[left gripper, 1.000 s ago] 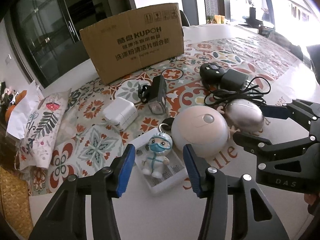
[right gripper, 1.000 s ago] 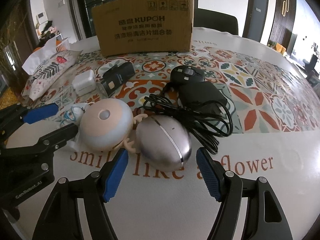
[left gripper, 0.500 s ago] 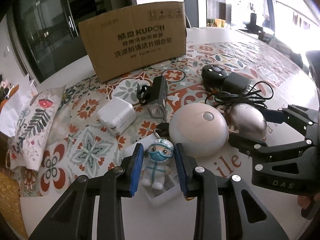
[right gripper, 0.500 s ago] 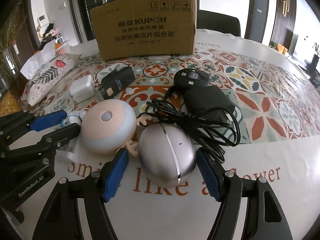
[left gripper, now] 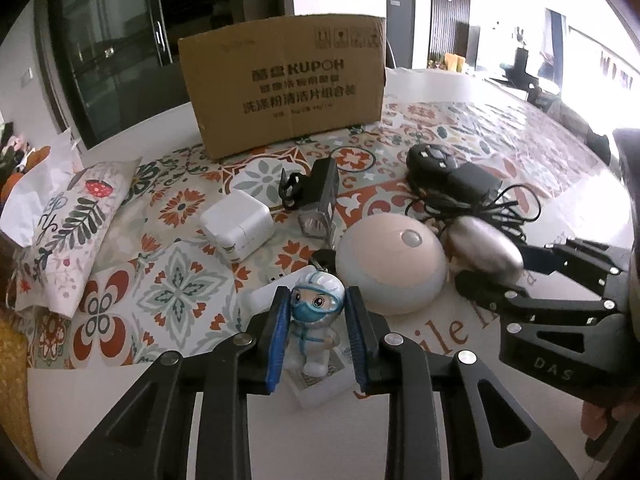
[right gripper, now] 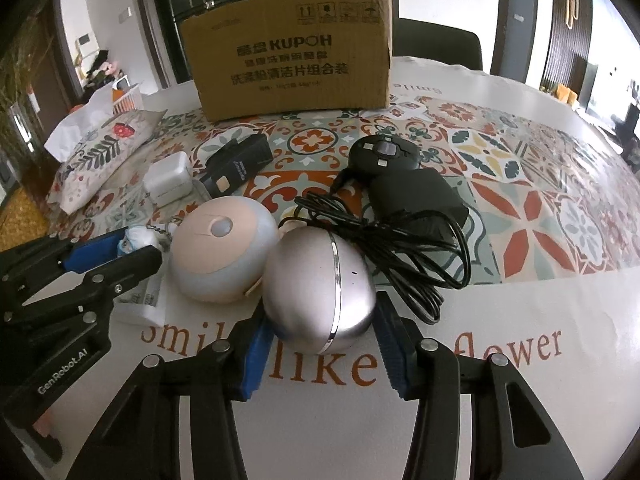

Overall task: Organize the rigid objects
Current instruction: 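Grasp the white astronaut figurine with the left tool while the right tool grasps the silver egg, then lift and carry the figurine and silver egg over the cardboard box with both tools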

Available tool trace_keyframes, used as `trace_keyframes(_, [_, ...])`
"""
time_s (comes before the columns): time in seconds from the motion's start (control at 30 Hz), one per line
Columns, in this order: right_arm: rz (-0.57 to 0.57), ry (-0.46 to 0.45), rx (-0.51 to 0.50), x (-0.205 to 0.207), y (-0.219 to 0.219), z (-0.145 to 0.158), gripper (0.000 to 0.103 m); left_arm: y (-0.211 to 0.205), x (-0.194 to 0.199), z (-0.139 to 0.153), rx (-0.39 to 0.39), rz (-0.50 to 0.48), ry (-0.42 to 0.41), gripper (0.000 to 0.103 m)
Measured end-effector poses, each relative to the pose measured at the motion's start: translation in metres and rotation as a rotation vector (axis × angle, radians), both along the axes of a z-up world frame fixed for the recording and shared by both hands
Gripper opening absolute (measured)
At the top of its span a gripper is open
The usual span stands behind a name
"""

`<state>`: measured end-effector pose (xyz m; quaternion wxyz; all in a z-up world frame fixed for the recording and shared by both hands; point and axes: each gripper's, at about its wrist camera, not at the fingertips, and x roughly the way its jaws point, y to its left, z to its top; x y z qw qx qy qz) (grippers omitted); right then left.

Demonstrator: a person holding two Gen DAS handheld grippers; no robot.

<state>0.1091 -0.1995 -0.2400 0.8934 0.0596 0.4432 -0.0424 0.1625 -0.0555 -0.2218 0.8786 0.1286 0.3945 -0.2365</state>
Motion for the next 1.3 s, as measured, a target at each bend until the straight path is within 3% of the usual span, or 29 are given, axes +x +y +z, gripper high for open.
trace_keyframes(0.33, [0.007,-0.016,-0.004,-0.005,-0.003,-0.001,0.044,-0.001,-0.007,0.002,0.004,0.016,-0.016,0.028])
trace_keyframes(0.53, [0.025,-0.001,0.033,-0.005,-0.001,-0.002,0.060,0.002,-0.008,0.002,-0.008,0.025,-0.008,0.028])
trace_keyframes(0.8, [0.017,-0.006,0.079,-0.003,-0.003,0.004,0.067,0.003,-0.007,0.003,-0.022,0.029,-0.004,0.028])
trace_keyframes(1.1, [0.013,-0.022,0.106,0.005,-0.008,0.001,0.067,0.001,-0.004,0.003,-0.023,0.035,-0.006,0.028])
trace_keyframes(1.3, [0.014,-0.019,0.085,0.006,-0.009,0.002,0.055,0.000,-0.003,0.002,-0.020,0.033,-0.005,0.028])
